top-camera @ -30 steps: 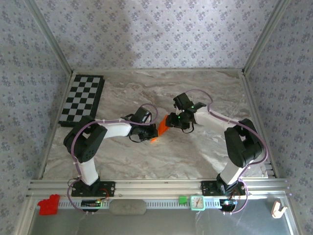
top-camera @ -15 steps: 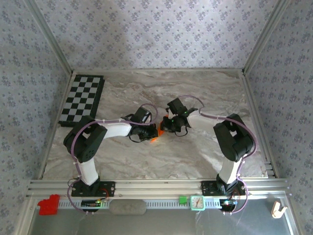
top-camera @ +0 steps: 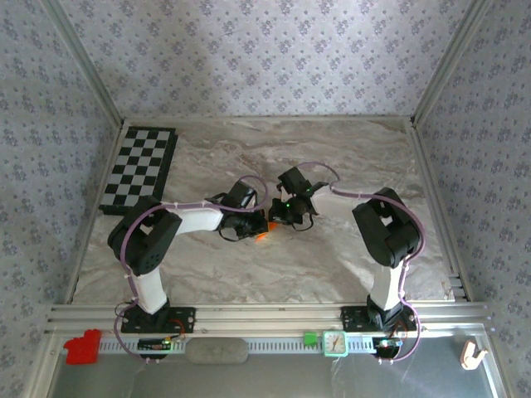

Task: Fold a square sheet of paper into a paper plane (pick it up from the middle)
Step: Fold the wing for the fifth time at the center of the table.

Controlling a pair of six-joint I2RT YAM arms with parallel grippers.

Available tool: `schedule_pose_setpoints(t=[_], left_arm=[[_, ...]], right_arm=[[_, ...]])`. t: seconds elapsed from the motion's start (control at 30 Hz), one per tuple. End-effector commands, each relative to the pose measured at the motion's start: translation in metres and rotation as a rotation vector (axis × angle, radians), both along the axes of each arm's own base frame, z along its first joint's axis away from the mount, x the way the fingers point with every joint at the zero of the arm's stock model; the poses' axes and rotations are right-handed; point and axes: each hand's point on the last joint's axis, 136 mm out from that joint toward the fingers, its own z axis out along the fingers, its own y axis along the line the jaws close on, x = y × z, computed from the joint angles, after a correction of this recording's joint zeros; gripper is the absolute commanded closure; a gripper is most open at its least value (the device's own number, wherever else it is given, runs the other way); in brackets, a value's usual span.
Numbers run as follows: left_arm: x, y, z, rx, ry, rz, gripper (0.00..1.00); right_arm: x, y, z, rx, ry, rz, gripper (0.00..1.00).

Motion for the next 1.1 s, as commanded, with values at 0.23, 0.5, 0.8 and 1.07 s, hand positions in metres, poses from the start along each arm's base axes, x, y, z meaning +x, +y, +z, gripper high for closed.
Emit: schedule_pose_setpoints(t=[0.23,0.5,0.8,1.07], left_arm=[[-0.013,0.013,-0.019,0.065,0.080,0.008,0.96],[0.001,-0.006,0.026,-0.081,-0.003,-0.025,0.91],[-0.003,-0.010,0.017,-0.062,0.029,-0.082,0.88],[-0.014,0.009,-0.009,0.064,0.061,-0.118,0.92]], right_arm=[[0.000,-0.020,-0.024,-0.106,0.049,-0.047,0.88],[-0.012,-0.037,-0.046,-0.189,0.113,-0.046,0.88],[-0.016,-0.041,-0.054,-0.216,0.135,-0.029,0.89],[-0.018,-0.045,-0.061,-0.249,0.161,-0.030,0.89]])
